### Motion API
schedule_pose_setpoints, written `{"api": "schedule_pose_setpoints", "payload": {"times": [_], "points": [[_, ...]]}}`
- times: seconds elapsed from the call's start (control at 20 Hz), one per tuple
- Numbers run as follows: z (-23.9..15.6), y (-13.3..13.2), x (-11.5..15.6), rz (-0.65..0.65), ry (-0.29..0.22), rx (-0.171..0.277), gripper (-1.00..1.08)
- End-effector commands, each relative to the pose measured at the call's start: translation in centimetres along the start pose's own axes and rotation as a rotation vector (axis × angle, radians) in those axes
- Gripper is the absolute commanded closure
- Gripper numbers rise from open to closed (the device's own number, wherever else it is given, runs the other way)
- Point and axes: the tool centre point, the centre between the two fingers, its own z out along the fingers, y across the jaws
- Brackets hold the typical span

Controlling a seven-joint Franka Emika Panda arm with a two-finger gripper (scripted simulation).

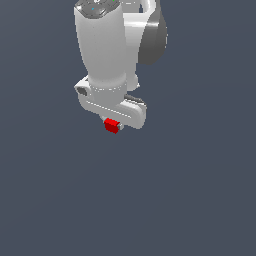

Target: Pick up the red cube and move it to a goal position.

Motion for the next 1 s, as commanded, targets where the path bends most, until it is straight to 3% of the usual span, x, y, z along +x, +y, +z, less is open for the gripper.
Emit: {"api": "schedule_pose_setpoints", "payload": {"times": [0.0,0.45,0.95], "points": [[-2.5,0.2,0.6,0.0,0.0,0.0,1.08],[-9.8,0.6,2.7,-0.001,-0.001,0.0,1.08],[-15.5,0.8,4.4,-0.001,-0.001,0.0,1.08]]}}
